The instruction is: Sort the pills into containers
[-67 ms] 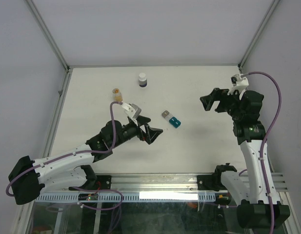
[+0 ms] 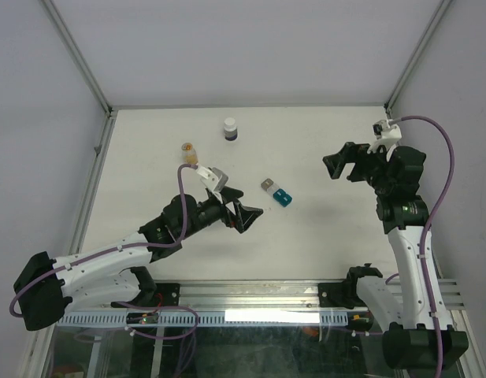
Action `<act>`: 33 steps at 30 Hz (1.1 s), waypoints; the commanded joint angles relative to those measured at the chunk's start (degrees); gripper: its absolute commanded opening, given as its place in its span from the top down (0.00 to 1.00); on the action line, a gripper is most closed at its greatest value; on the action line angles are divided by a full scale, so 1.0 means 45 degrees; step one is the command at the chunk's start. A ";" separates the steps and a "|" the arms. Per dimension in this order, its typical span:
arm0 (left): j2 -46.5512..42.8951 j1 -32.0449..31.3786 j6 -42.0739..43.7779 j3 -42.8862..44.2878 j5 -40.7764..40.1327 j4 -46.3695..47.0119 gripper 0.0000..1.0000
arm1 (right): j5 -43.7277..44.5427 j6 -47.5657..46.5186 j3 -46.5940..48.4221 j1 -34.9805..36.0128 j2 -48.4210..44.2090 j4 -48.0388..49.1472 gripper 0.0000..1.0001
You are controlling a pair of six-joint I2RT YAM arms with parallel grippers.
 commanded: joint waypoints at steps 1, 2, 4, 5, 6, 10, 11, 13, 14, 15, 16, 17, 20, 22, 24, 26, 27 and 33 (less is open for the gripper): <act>0.0125 -0.0380 -0.0737 0.0764 0.0137 0.1382 0.01 | -0.1129 0.0911 0.0802 -0.0169 -0.0387 0.0417 0.00; 0.0132 -0.0429 -0.0873 0.0708 0.0202 0.1500 0.01 | -0.1351 0.0931 0.0787 -0.0185 -0.0413 0.0443 0.00; 0.0096 -0.0504 -0.1020 0.0523 0.0274 0.1811 0.01 | -0.2042 0.0839 0.0575 -0.0214 -0.0546 0.0632 0.00; 0.0063 -0.0502 -0.1069 0.0406 0.0250 0.1977 0.01 | -0.2516 0.0680 0.0418 -0.0225 -0.0637 0.0962 0.00; 0.0054 -0.0490 -0.1096 0.0276 0.0226 0.2153 0.01 | -0.3278 0.0305 0.0250 -0.0232 -0.0706 0.1246 0.00; 0.0361 0.0246 -0.1404 -0.0039 0.0644 0.3058 0.01 | -0.6097 -0.1719 0.0226 -0.0075 -0.0206 0.1314 0.00; 0.0546 0.0600 -0.1586 -0.0096 0.0957 0.3320 0.01 | -0.6863 -0.2730 0.0395 -0.0008 0.0104 0.0848 0.00; 0.0957 0.1462 -0.2161 -0.0282 0.1830 0.3904 0.01 | -0.7810 -0.4278 0.0533 0.0279 0.0727 0.0338 0.00; 0.1175 0.1921 -0.2528 -0.0419 0.2244 0.4277 0.02 | -0.7749 -0.4462 0.0459 0.0510 0.0991 0.0558 0.00; 0.1390 0.2355 -0.2854 -0.0580 0.2632 0.4613 0.02 | -0.7617 -0.4655 0.0320 0.0838 0.1218 0.0888 0.00; 0.1605 0.2751 -0.3141 -0.0776 0.2914 0.4932 0.02 | -0.7425 -0.5106 0.0138 0.1228 0.1419 0.1125 0.00; 0.1730 0.3025 -0.3308 -0.0992 0.3084 0.5208 0.03 | -0.7111 -0.5474 -0.0003 0.1659 0.1608 0.1254 0.00; 0.1939 0.3452 -0.3579 -0.1585 0.2956 0.5580 0.03 | -0.5377 -0.6965 0.0086 0.3169 0.2535 0.0801 0.00; 0.2007 0.3564 -0.3799 -0.1841 0.2666 0.5602 0.04 | -0.3367 -0.7355 0.0205 0.4102 0.3288 0.0830 0.00; 0.2000 0.3616 -0.4017 -0.2007 0.2471 0.5641 0.04 | -0.1629 -0.7478 0.0412 0.5038 0.4194 0.0887 0.00; 0.1876 0.3658 -0.4137 -0.2052 0.2183 0.5447 0.04 | 0.0414 -0.7350 0.0504 0.5849 0.5146 0.1194 0.00; 0.1757 0.3655 -0.4140 -0.2054 0.2025 0.5293 0.04 | 0.1275 -0.7253 0.0598 0.6128 0.5617 0.1284 0.01; 0.1013 0.3657 -0.3801 -0.2366 0.0876 0.4565 0.03 | 0.3183 -0.6531 0.1966 0.6795 0.8447 0.0405 0.10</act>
